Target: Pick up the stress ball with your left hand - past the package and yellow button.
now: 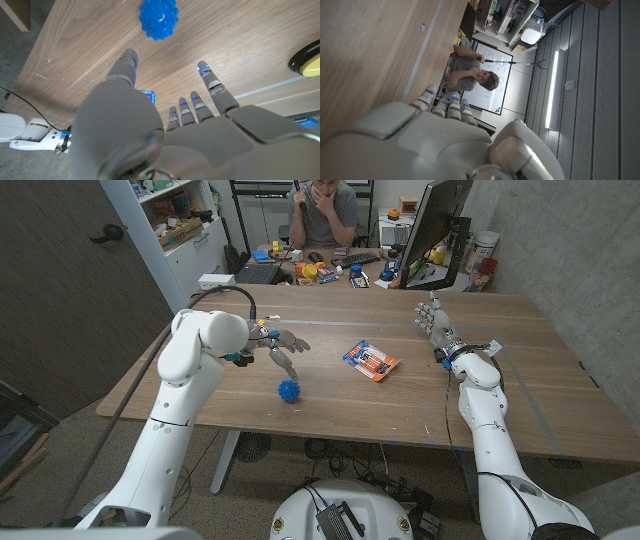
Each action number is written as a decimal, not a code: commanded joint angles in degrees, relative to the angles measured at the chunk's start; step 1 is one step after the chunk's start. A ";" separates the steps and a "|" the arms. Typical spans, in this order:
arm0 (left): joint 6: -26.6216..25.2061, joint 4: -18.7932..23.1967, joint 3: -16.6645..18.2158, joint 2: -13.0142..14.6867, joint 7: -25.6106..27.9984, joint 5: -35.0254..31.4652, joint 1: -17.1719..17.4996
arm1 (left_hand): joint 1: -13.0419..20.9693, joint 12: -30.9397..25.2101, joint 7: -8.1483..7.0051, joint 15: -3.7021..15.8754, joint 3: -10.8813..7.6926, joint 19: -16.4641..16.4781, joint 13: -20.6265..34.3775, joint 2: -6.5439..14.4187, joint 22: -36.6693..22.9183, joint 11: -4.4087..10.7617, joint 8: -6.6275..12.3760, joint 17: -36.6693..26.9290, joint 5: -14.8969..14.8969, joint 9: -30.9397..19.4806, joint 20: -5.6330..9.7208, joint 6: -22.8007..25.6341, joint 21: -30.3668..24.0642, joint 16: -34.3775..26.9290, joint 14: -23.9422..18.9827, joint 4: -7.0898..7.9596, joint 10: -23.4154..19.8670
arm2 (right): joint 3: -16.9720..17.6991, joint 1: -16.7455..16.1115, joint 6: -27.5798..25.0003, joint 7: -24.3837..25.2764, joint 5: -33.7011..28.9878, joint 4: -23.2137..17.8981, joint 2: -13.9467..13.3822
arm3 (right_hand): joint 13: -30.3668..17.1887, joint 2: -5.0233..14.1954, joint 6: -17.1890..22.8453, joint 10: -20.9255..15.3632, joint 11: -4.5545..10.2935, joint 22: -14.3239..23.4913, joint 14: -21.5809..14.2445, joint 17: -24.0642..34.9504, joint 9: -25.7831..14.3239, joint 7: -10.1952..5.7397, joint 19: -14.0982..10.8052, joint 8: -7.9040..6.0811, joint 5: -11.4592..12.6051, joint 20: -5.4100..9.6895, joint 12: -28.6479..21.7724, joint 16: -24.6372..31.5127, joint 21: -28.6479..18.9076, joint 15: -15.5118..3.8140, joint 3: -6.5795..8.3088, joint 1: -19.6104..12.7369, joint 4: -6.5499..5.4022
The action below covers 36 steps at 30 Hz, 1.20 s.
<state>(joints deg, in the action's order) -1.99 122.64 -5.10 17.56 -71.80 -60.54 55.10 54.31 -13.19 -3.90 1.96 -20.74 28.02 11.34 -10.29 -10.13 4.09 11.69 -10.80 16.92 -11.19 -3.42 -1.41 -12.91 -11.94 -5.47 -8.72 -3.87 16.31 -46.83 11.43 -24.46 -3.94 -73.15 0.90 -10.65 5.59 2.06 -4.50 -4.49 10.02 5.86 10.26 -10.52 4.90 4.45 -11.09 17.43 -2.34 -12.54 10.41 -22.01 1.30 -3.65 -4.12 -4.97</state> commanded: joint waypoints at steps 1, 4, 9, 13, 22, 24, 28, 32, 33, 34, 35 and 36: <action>1.57 -1.72 -2.01 0.00 -3.03 -1.75 -0.76 | -0.53 0.09 -0.36 2.17 0.52 -0.22 0.24 0.02 -0.15 -0.10 0.45 -0.16 -0.41 -0.15 -0.51 0.18 0.29 0.15 -0.29 0.00 -0.13 | -1.91 -0.71 3.05 4.17 -3.39 -1.01 -1.93 | -0.14 0.79 0.15 0.32 -0.08 0.07 0.55 0.14 -0.16 0.18 0.24 -0.20 0.53 0.17 -0.07 -0.11 0.24 -0.03 0.33 -0.52 0.05; 1.28 -2.59 -1.80 -0.24 -3.83 -1.60 -1.01 | -0.71 0.11 -0.30 2.14 0.66 -0.36 0.24 0.14 -0.17 -0.17 0.46 -0.17 -0.45 -0.14 -0.55 0.28 0.39 0.19 -0.24 0.09 -0.16 | -2.19 -0.82 2.97 4.36 -3.21 -1.15 -2.18 | -0.13 0.83 0.02 0.35 -0.16 0.07 0.58 0.14 -0.16 0.22 0.20 -0.15 0.55 0.16 -0.06 -0.10 0.30 -0.05 0.39 -0.61 0.10; 1.37 -3.56 -2.20 0.21 -5.87 -1.61 -1.53 | -1.05 0.15 -0.38 2.16 0.96 -0.44 0.24 0.20 -0.18 -0.18 0.50 -0.18 -0.51 -0.14 -0.39 0.53 0.50 0.22 -0.26 0.22 -0.19 | -2.64 -0.98 3.11 5.00 -3.26 -1.27 -2.50 | -0.13 0.88 -0.17 0.66 -0.27 0.07 0.71 0.13 -0.16 0.30 0.27 -0.08 0.58 0.19 0.07 -0.11 0.49 -0.07 0.51 -0.83 0.23; 1.53 -3.19 -2.37 0.61 -6.77 -2.26 -1.29 | -1.45 0.04 -0.28 2.15 1.32 -0.53 0.24 0.20 -0.19 0.00 0.53 -0.19 -0.56 -0.13 -0.42 0.78 0.62 0.22 -0.35 0.34 -0.62 | -2.86 -1.08 3.00 5.16 -3.12 -1.52 -2.79 | -0.12 0.93 -0.32 0.93 -0.27 0.07 0.92 0.12 -0.16 0.38 0.36 -0.03 0.59 0.13 0.17 -0.14 0.71 -0.03 0.62 -1.02 0.34; 1.11 -3.82 -3.59 2.67 -6.63 -4.16 -0.60 | -3.02 -0.46 0.21 2.42 2.65 0.04 0.26 0.26 -0.24 0.24 1.01 -0.21 -0.76 -0.11 0.41 2.71 0.65 -0.04 -1.44 0.81 -2.49 | -3.52 -1.48 3.64 5.78 -3.14 -2.65 -3.25 | -0.12 0.92 -0.48 1.05 -0.27 0.08 1.25 0.11 -0.16 0.43 0.61 0.03 0.60 0.07 0.20 -0.19 1.05 -0.09 0.72 -1.20 0.45; 1.08 -4.08 -3.42 2.44 -6.92 -4.33 -0.71 | -3.18 -0.55 1.30 2.33 2.94 0.18 0.27 0.37 -0.26 0.37 1.20 -0.21 -0.76 -0.10 0.55 3.50 0.67 -0.04 -1.64 0.79 -2.95 | -3.69 -1.46 3.57 6.03 -3.29 -2.67 -3.36 | -0.12 0.92 -0.50 1.17 -0.41 0.08 1.29 0.11 -0.16 0.45 0.65 0.04 0.60 0.06 0.24 -0.17 1.15 -0.12 0.74 -1.24 0.48; 1.65 -3.86 -3.26 2.50 -6.34 -5.32 -0.43 | -2.68 -0.85 3.31 2.58 3.03 0.74 0.32 1.15 -0.31 0.74 1.70 -0.24 -0.67 -0.06 0.92 5.53 0.59 -0.36 -2.94 0.57 -4.25 | -3.86 -1.44 3.42 6.25 -3.21 -2.64 -3.49 | -0.11 0.92 -0.53 1.22 -0.24 0.09 1.42 0.10 -0.16 0.41 0.77 0.05 0.59 0.01 0.25 -0.18 1.32 -0.10 0.78 -1.30 0.52; 2.36 -3.40 -3.23 2.61 -4.85 -6.79 0.17 | -0.62 -1.25 1.45 2.74 2.31 2.05 0.48 2.57 -0.42 1.26 2.49 -0.34 -0.52 -0.17 2.06 8.53 0.24 -0.65 -4.41 0.00 -5.90 | -3.90 -1.47 3.63 6.41 -3.04 -2.53 -3.60 | -0.11 0.90 -0.54 1.28 -0.20 0.09 1.52 0.10 -0.16 0.41 0.78 0.05 0.58 -0.03 0.27 -0.19 1.41 -0.08 0.79 -1.33 0.55; 2.47 -3.40 -3.28 2.55 -4.66 -7.09 0.23 | 0.98 -1.54 1.62 2.96 1.68 2.77 0.60 3.43 -0.49 1.51 2.80 -0.42 -0.56 -0.32 2.89 9.79 0.04 -0.84 -5.37 -0.35 -6.99 | -3.84 -1.51 3.40 6.36 -2.85 -2.66 -3.56 | -0.11 0.89 -0.55 1.28 -0.20 0.09 1.52 0.10 -0.16 0.44 0.79 0.05 0.58 -0.02 0.27 -0.18 1.43 -0.09 0.79 -1.33 0.55; 2.57 -3.44 -3.27 2.45 -4.49 -7.28 0.29 | 2.20 -1.61 2.07 2.95 1.11 3.61 0.69 4.24 -0.56 1.47 3.09 -0.50 -0.64 -0.42 3.72 10.81 -0.26 -1.10 -6.30 -0.54 -7.35 | -3.82 -1.53 3.49 6.35 -2.77 -2.62 -3.59 | -0.11 0.89 -0.55 1.26 -0.22 0.09 1.54 0.10 -0.16 0.44 0.80 0.05 0.58 -0.04 0.26 -0.18 1.46 -0.09 0.80 -1.34 0.56; 2.72 -3.48 -3.43 2.47 -4.44 -7.69 0.28 | 3.48 -1.68 2.35 2.96 0.54 4.30 0.76 4.91 -0.63 1.49 3.15 -0.55 -0.73 -0.50 4.44 11.19 -0.51 -1.17 -6.77 -0.78 -7.71 | -3.77 -1.59 3.38 6.51 -2.74 -2.73 -3.54 | -0.11 0.88 -0.58 1.29 -0.26 0.09 1.57 0.10 -0.16 0.40 0.81 0.07 0.58 -0.07 0.27 -0.18 1.50 -0.17 0.80 -1.35 0.57; 2.97 -3.38 -3.63 2.57 -4.02 -8.31 0.42 | 4.15 -1.66 2.35 2.89 0.26 4.60 0.80 5.24 -0.66 1.67 3.09 -0.58 -0.81 -0.54 5.10 11.19 -0.61 -1.19 -6.99 -0.87 -7.75 | -3.70 -1.60 3.35 6.42 -2.57 -2.72 -3.55 | -0.11 0.87 -0.55 1.31 -0.28 0.09 1.58 0.10 -0.16 0.42 0.79 0.06 0.57 -0.06 0.27 -0.17 1.53 -0.15 0.81 -1.36 0.58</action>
<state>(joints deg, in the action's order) -0.47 118.97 -8.21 19.80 -77.86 -65.31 54.73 56.16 -14.52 -1.76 2.24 -19.32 31.32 11.88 -6.07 -10.55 5.54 14.42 -11.08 16.47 -11.39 0.35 8.57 -12.96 -12.74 -11.35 -9.39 -10.84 12.75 -48.19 14.87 -18.54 -7.04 -75.50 -2.41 -10.66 5.97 1.84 -3.45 -4.71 10.00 6.98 10.26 -10.52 5.12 4.60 -11.09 17.88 -2.49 -12.19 10.41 -20.57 1.01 -3.21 -4.94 -4.51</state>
